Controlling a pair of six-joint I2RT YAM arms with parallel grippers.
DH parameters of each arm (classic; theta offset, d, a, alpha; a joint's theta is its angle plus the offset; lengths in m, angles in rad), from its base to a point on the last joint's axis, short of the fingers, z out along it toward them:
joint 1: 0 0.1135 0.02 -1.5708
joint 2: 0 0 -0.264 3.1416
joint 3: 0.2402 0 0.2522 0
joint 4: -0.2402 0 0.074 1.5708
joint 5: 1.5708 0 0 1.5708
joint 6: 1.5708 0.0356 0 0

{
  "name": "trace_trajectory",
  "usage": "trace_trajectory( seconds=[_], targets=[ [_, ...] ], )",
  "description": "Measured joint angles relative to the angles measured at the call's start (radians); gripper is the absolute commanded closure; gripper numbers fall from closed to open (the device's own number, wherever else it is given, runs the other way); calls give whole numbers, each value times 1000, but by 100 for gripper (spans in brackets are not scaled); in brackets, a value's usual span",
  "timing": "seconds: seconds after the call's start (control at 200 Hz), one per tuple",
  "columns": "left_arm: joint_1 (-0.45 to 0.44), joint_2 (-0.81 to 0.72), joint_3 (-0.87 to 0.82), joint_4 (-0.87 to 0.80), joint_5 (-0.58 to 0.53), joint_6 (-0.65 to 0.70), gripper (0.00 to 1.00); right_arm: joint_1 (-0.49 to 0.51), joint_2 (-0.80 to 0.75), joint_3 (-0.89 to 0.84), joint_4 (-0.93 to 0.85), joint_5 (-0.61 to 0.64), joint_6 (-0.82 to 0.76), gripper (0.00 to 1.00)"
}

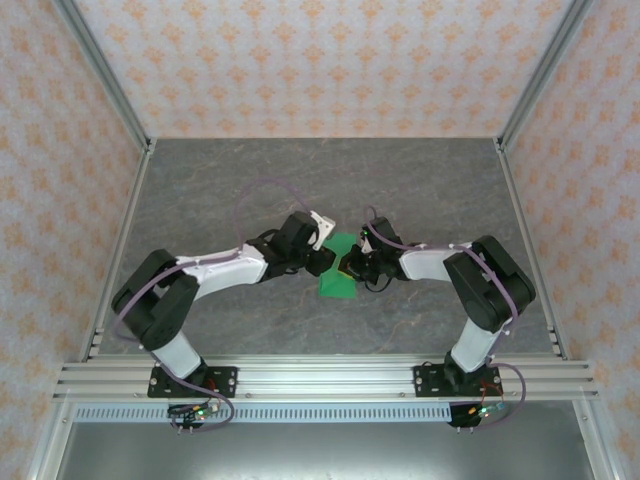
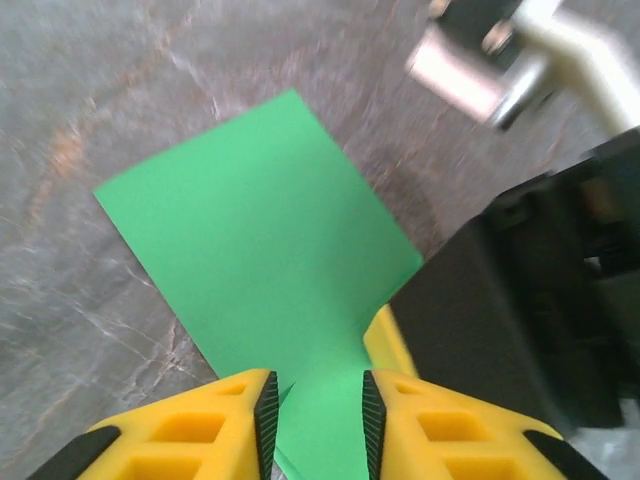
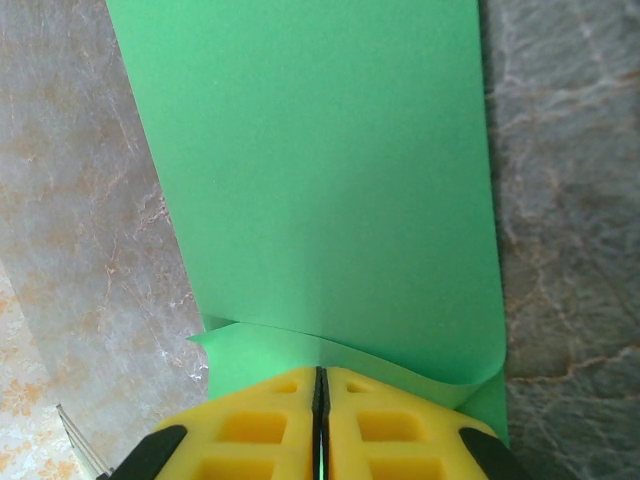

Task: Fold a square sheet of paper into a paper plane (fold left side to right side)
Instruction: Fold the triangle a second time at the center of the table.

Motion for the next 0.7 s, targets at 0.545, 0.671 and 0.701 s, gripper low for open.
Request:
trace_trajectory(
  seconds=[0.545,0.671,0.701],
  targets=[
    [12,-33,-119,39,336,-235,89,6,2,11,-15,5,0,89],
    [12,19,-117,49,386,-256,90,9,8,20,-21,6,0,89],
    [12,35,-117,50,390,-258,90,10,9,22,-23,6,0,89]
  ],
)
